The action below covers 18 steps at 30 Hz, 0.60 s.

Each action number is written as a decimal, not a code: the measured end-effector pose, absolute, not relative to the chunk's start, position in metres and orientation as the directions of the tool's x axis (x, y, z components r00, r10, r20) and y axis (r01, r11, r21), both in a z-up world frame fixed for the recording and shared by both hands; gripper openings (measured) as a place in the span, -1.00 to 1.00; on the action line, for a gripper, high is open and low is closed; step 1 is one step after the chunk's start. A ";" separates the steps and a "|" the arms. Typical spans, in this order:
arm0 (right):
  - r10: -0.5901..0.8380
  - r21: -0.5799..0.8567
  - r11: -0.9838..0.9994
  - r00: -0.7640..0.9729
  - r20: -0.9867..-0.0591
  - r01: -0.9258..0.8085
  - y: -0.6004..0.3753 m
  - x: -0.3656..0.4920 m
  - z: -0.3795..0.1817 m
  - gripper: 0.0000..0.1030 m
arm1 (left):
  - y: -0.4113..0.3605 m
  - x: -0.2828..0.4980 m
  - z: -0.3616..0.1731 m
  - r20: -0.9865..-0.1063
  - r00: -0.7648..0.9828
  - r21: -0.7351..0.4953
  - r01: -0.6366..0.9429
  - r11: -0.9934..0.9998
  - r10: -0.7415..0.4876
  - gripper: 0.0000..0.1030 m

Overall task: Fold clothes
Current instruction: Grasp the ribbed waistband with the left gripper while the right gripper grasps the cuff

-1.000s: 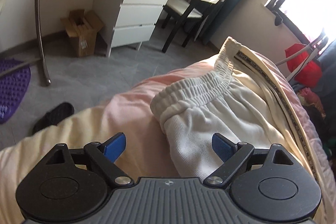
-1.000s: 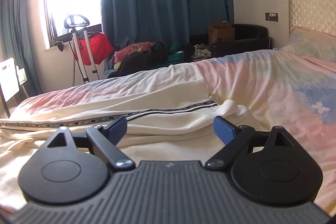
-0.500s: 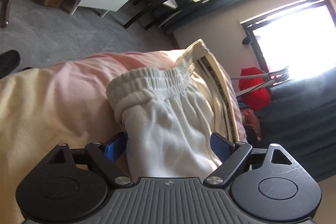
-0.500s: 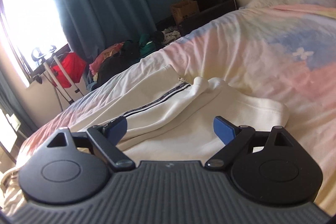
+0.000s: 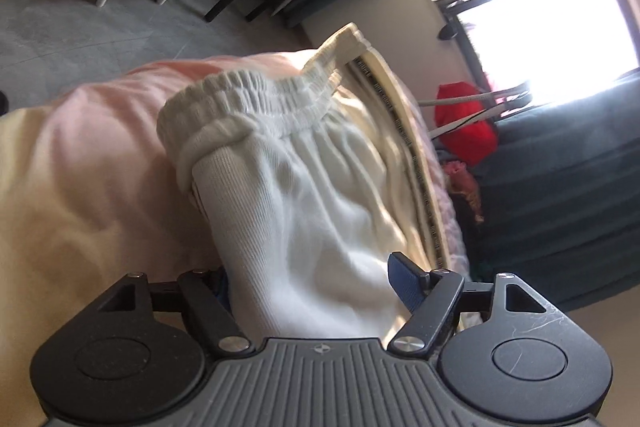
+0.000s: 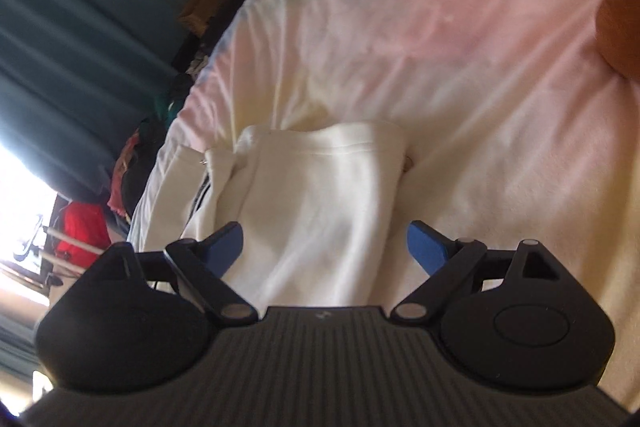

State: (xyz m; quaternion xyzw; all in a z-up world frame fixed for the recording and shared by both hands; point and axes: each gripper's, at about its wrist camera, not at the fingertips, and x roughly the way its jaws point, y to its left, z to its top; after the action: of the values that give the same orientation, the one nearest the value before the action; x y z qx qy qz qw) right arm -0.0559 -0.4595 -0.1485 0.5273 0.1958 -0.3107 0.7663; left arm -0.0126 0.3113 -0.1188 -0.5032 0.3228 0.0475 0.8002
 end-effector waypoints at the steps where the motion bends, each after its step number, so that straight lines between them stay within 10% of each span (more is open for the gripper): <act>1: -0.258 0.694 0.220 0.727 -0.636 0.685 -0.463 -0.056 -0.155 0.76 | 0.310 -0.008 -0.124 -0.592 0.765 -0.761 -0.425 0.491 -0.256 0.17; 7: -0.240 0.672 0.226 0.709 -0.663 0.705 -0.472 -0.038 -0.175 0.38 | 0.322 -0.006 -0.130 -0.565 0.800 -0.782 -0.440 0.442 -0.202 -0.40; 10: -0.243 0.673 0.225 0.710 -0.661 0.704 -0.476 -0.028 -0.180 -0.15 | 0.326 -0.008 -0.128 -0.533 0.827 -0.800 -0.425 0.424 -0.177 -0.76; 14: -0.276 0.655 0.263 0.706 -0.653 0.709 -0.474 -0.024 -0.174 -0.77 | 0.327 -0.015 -0.113 -0.486 0.862 -0.801 -0.374 0.468 -0.142 -0.81; 18: -0.339 0.679 0.306 0.743 -0.577 0.667 -0.469 -0.034 -0.154 -0.84 | 0.322 -0.024 -0.095 -0.418 0.903 -0.814 -0.320 0.485 -0.106 -0.83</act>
State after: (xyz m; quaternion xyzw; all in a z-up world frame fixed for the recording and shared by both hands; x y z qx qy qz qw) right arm -0.0341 -0.4688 -0.1541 0.4957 0.1651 -0.3179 0.7911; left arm -0.0243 0.3223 -0.0951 -0.5032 0.2113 0.0641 0.8355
